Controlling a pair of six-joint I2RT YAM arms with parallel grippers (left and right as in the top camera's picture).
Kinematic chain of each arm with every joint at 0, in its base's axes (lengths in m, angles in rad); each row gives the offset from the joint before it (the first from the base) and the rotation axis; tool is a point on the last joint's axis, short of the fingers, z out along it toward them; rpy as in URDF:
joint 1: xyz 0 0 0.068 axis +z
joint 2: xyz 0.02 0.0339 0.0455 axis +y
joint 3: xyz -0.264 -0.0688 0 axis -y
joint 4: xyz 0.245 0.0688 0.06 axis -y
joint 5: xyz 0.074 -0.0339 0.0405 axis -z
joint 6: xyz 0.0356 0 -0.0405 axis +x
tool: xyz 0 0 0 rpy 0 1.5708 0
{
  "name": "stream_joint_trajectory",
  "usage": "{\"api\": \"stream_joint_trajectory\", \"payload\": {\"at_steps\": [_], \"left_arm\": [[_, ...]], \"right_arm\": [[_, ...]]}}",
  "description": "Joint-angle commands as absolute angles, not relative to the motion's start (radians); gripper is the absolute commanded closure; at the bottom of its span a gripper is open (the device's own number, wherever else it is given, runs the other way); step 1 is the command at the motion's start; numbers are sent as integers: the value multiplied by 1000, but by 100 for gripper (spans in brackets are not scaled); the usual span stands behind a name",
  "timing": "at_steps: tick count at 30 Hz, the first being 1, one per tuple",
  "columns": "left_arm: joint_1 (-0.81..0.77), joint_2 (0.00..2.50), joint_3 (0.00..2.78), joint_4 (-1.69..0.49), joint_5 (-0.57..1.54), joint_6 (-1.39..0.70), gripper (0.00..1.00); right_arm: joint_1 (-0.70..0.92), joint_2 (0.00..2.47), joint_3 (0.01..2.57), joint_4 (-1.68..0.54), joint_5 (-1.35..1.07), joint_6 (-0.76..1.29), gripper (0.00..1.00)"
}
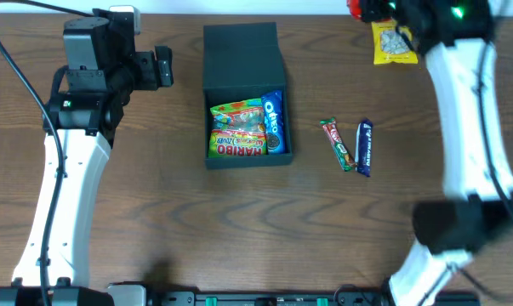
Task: Pack container
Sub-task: 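Carry the red Hacks bag into the box and release it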
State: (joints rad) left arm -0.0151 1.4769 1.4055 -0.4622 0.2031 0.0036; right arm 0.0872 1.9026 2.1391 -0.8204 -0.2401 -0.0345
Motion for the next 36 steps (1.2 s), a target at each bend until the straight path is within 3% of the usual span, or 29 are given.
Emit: {"api": "stream_joint_trajectory", "payload": {"at_steps": [1,9,18,25,36], "left_arm": [[-15,1477,1432,-457,200,1,5],[-15,1477,1432,-455,200,0,5],[-15,1475,1432,-457,200,0,5],[-15,1456,1432,-474,200,-3,5],[-15,1454,1432,-524,200,-3,5]], "right_arm": [[85,1705,1913,-743,-266,-39,87],[185,1406,1448,-526,-184,51,88],[437,1640,1412,-514,-191,257,88],[556,1838,1412,-455,-183,502,94],[712,1901,1412,-429,78,694,96]]}}
